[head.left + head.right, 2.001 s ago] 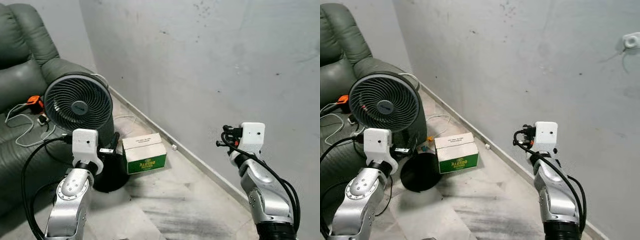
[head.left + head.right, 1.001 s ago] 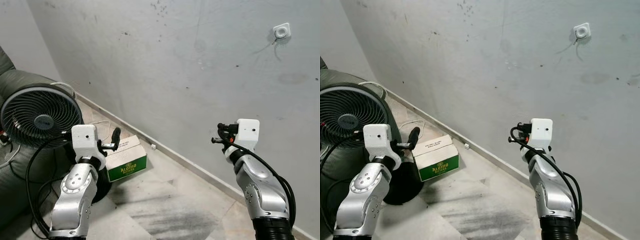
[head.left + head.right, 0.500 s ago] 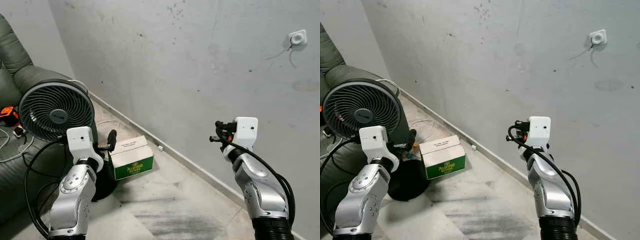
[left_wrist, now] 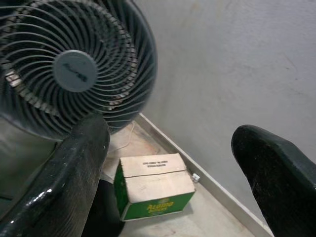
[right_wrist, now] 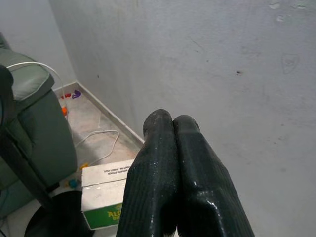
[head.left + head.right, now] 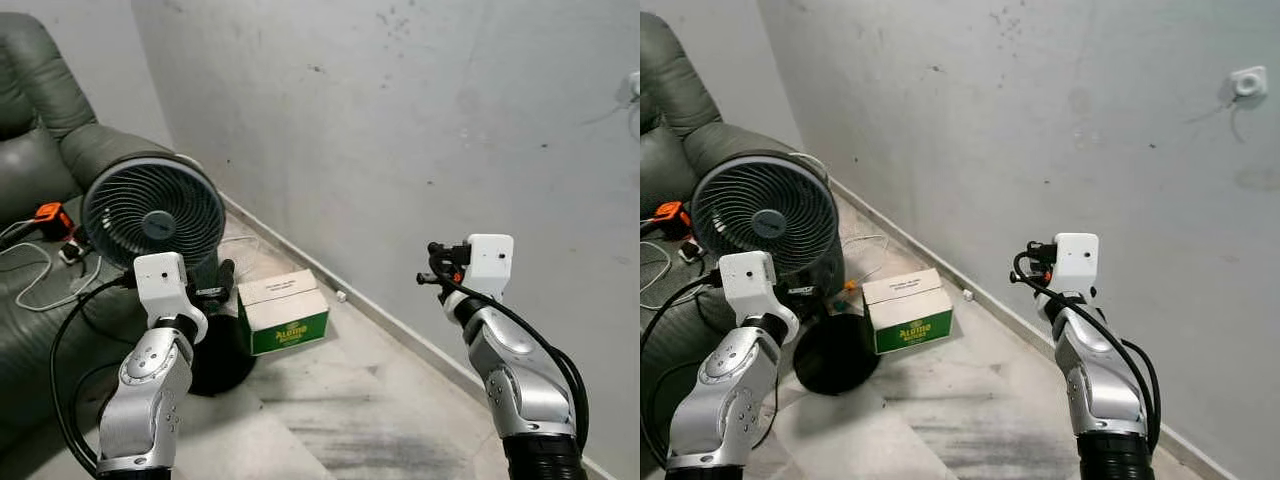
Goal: Hang keys on a hook
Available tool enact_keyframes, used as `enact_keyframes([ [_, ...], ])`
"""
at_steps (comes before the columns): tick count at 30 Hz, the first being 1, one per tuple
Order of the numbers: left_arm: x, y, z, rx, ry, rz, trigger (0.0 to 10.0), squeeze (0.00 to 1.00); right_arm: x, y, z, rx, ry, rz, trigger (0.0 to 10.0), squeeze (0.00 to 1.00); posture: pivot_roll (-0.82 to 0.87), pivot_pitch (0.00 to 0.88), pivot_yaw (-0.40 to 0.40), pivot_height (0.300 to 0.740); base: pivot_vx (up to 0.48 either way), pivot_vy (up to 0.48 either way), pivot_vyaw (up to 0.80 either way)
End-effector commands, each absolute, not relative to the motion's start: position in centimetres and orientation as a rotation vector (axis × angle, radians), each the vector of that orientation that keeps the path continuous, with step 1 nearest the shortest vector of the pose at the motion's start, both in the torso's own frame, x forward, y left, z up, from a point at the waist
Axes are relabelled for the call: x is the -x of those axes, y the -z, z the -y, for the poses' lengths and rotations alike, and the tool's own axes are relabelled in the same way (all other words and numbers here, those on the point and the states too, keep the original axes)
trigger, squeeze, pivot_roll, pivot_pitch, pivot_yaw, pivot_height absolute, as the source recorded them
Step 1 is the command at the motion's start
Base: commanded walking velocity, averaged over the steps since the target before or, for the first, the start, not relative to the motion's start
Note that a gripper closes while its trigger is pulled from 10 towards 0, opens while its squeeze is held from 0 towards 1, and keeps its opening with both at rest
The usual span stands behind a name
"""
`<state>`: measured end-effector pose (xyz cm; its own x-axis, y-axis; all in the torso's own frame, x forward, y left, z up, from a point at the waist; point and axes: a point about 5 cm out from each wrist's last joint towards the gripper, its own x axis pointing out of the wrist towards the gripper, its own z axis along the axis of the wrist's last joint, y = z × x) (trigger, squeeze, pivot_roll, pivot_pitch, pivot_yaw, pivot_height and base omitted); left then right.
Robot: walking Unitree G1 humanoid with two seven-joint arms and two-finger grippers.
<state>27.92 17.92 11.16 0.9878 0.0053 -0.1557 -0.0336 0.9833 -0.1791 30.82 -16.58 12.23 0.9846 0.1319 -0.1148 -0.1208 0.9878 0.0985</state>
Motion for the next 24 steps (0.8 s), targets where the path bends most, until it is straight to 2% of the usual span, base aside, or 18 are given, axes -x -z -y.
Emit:
enact_keyframes([
  [1, -28.02, -11.25, -17.85, 0.180, -0.021, -0.160, 10.0, 0.00, -30.92, -12.82, 16.65, -0.082, -0.126, -0.103, 10.0, 0.00, 0.04, 0.000, 0.007, 0.740, 0.000, 0.401, 0.00],
  [24, -28.01, -11.22, -17.64, 0.184, -0.010, -0.170, 10.0, 0.00, -30.88, -12.76, 16.55, -0.064, -0.126, -0.101, 10.0, 0.00, 0.04, 0.000, 0.004, 0.740, 0.000, 0.465, 0.00],
])
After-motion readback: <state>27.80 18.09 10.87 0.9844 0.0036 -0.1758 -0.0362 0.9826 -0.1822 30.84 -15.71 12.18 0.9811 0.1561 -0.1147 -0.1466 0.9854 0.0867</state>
